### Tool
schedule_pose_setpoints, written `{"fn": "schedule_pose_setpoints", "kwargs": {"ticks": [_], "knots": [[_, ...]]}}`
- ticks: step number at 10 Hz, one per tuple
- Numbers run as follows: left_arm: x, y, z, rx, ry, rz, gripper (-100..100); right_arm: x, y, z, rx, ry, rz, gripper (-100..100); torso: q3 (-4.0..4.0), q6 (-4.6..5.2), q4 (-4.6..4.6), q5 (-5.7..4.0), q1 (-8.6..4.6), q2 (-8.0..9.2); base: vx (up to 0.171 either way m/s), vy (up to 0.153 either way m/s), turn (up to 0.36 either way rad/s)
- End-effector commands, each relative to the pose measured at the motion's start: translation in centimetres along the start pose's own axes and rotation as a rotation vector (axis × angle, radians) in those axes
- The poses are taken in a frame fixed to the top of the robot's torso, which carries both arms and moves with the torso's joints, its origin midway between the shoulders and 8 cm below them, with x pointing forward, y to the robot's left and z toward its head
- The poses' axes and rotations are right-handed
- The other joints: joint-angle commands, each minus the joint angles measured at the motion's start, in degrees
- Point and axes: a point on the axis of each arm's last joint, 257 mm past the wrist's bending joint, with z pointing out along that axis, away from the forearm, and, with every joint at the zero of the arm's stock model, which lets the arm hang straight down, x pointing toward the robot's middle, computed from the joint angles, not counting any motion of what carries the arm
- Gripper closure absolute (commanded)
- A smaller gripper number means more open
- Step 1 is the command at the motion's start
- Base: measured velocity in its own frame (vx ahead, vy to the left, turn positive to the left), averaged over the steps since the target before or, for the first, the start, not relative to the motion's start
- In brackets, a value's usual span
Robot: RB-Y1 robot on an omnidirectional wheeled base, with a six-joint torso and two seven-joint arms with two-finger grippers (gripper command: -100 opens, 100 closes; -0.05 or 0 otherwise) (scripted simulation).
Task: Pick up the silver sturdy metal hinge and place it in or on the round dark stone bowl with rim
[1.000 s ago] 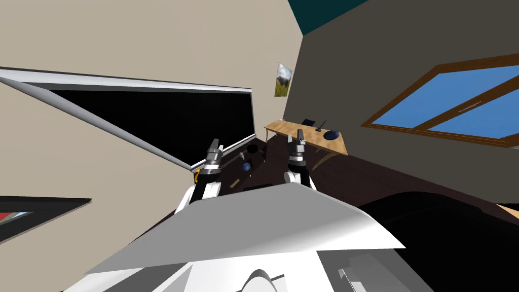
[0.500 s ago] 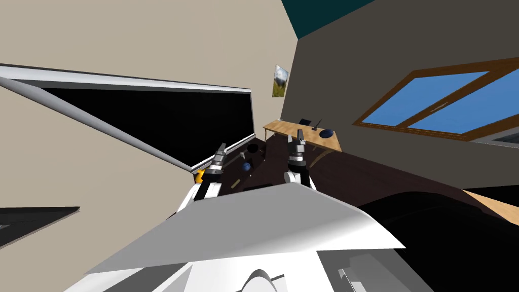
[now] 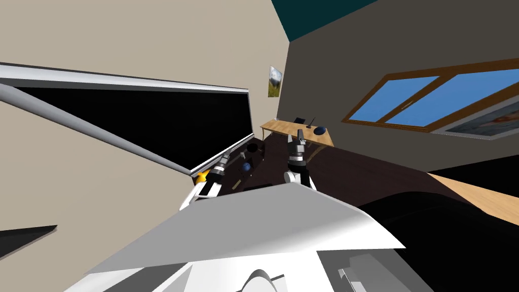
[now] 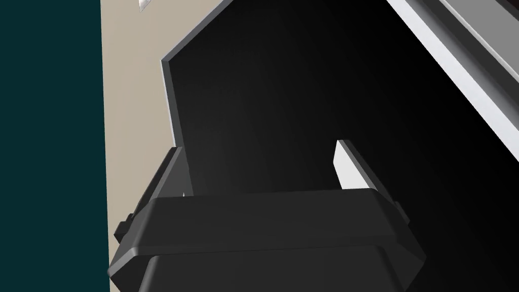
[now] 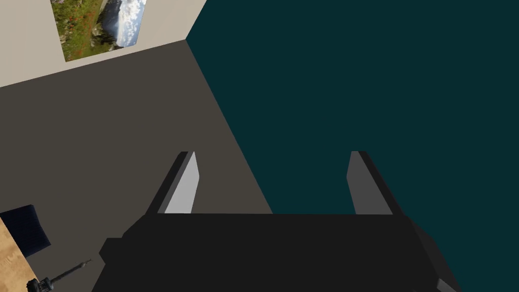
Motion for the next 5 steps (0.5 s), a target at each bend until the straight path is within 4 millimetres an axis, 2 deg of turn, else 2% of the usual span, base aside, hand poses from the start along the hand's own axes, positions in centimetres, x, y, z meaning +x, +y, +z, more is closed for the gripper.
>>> {"fn": "schedule_pose_setpoints", "kwargs": {"ticks": [1, 3, 5], "knots": [[0.8, 2.4, 0.2, -0.052, 0.033, 0.040, -100, 0.0, 0.0, 0.0, 0.000, 0.000, 0.000, 0, 0.00, 0.00, 0.00, 0.00, 0.00, 0.00, -0.013, 0.059, -0.103], [1.8, 6.1, 0.0, -0.131, 0.084, 0.108, -100, 0.0, 0.0, 0.0, 0.000, 0.000, 0.000, 0, -0.02, 0.03, -0.01, -0.02, -0.06, -0.04, -0.018, 0.076, -0.178], [2.2, 8.2, -0.2, -0.174, 0.109, 0.141, -100, 0.0, 0.0, 0.0, 0.000, 0.000, 0.000, 0, -0.03, 0.02, -0.01, -0.01, -0.02, -0.05, -0.007, 0.061, -0.113]]}}
